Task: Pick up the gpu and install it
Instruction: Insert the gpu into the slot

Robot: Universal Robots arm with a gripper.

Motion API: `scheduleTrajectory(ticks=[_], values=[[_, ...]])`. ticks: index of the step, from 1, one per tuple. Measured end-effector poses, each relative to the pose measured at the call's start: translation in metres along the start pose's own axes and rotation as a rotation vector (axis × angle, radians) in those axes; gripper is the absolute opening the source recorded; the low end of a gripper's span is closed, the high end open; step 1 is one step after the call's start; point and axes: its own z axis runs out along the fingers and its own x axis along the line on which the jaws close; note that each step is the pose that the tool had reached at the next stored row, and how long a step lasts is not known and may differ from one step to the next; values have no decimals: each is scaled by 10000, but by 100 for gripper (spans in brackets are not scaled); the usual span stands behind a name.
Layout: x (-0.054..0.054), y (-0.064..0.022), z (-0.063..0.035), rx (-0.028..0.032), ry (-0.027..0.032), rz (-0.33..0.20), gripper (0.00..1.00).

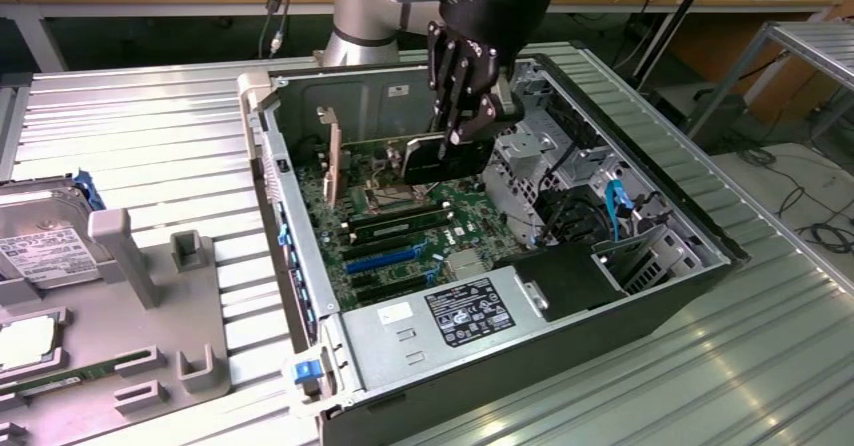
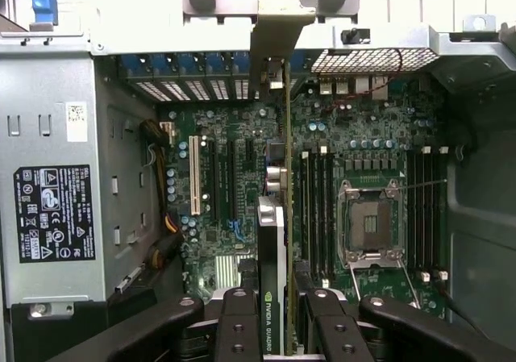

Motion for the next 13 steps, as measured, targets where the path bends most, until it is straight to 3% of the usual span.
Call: scheduleTrajectory(ticks=[13], values=[[-130, 1, 73, 14, -9, -1, 27]])
